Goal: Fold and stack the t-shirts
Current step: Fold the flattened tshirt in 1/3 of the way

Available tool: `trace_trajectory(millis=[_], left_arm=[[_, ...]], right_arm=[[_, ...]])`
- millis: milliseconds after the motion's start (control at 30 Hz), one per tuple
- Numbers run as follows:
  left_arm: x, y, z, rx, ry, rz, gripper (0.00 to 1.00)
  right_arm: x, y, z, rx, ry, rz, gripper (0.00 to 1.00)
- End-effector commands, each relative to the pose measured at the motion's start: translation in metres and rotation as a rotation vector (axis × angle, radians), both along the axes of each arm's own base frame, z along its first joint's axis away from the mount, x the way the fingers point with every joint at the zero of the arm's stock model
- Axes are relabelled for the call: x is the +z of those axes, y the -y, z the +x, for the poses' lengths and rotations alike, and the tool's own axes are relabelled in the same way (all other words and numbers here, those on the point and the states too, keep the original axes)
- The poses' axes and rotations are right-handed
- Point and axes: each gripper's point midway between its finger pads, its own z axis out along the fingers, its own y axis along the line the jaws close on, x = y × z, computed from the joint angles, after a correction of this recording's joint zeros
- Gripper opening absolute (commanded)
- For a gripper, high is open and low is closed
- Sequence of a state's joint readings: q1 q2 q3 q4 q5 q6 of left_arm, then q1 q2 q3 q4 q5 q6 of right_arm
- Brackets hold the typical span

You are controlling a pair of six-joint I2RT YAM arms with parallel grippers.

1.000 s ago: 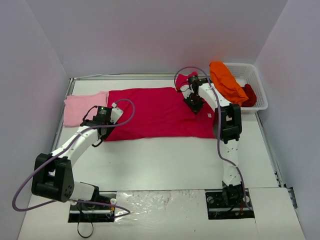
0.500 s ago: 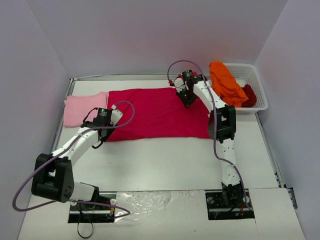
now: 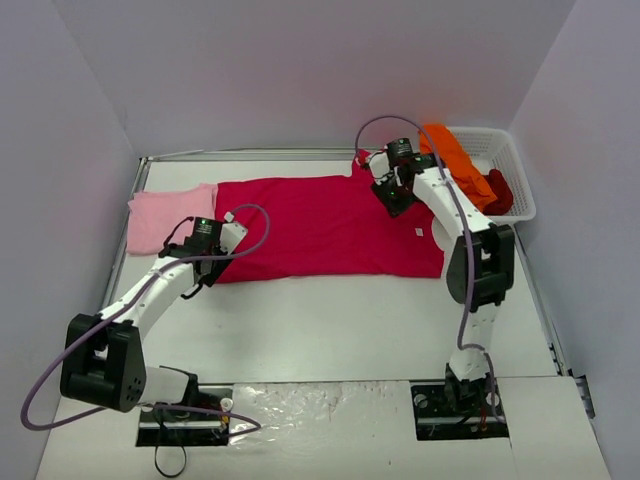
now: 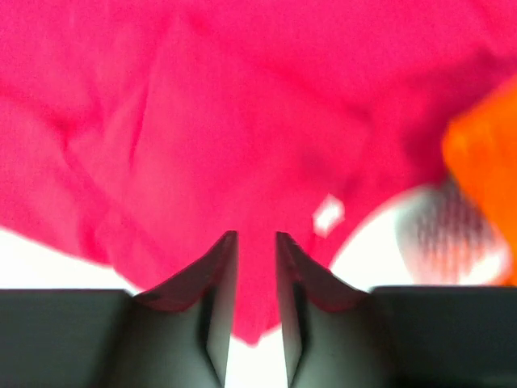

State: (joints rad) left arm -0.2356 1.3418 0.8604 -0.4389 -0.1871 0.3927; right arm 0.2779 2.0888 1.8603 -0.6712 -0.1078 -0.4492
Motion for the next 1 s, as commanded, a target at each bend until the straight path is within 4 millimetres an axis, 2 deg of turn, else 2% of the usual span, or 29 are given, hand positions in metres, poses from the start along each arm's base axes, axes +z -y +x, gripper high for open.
trace_trajectory(millis=[0, 33, 67, 100, 167, 200, 333, 500, 633, 800, 967], left_arm=[[0.017, 0.012, -0.006, -0.073, 0.016, -0.044, 0.46], [0.016, 0.014, -0.008, -0.091, 0.01, -0.046, 0.47], [0.013, 0.017, -0.011, -0.113, -0.003, -0.056, 0.47], [0.01, 0.018, -0.013, -0.13, -0.017, -0.053, 0.47], [0.002, 0.018, -0.019, -0.161, -0.049, -0.032, 0.47], [-0.001, 0.019, -0.02, -0.173, -0.059, -0.023, 0.47], [-0.013, 0.021, -0.02, -0.212, -0.09, 0.005, 0.47], [-0.018, 0.027, -0.016, -0.221, -0.096, -0.015, 0.47], [-0.02, 0.032, -0.015, -0.246, -0.098, -0.021, 0.48], [-0.031, 0.034, -0.018, -0.272, -0.132, -0.023, 0.48], [-0.047, 0.031, -0.014, -0.281, -0.156, 0.011, 0.47]], right_arm=[[0.034, 0.031, -0.034, -0.053, 0.037, -0.054, 0.24], [0.045, 0.036, -0.045, -0.05, 0.056, -0.058, 0.25], [0.042, 0.042, -0.055, -0.042, 0.044, -0.079, 0.29], [0.023, 0.051, -0.075, -0.045, -0.015, -0.113, 0.31], [0.025, 0.068, -0.091, -0.072, -0.011, -0.157, 0.33], [0.013, 0.074, -0.104, -0.077, -0.049, -0.171, 0.33], [0.012, 0.089, -0.119, -0.134, -0.047, -0.148, 0.38], [0.009, 0.08, -0.123, -0.153, -0.061, -0.074, 0.41], [0.003, 0.081, -0.124, -0.16, -0.077, -0.076, 0.43], [-0.004, 0.088, -0.129, -0.18, -0.095, -0.08, 0.44], [-0.003, 0.086, -0.129, -0.188, -0.094, -0.063, 0.44]])
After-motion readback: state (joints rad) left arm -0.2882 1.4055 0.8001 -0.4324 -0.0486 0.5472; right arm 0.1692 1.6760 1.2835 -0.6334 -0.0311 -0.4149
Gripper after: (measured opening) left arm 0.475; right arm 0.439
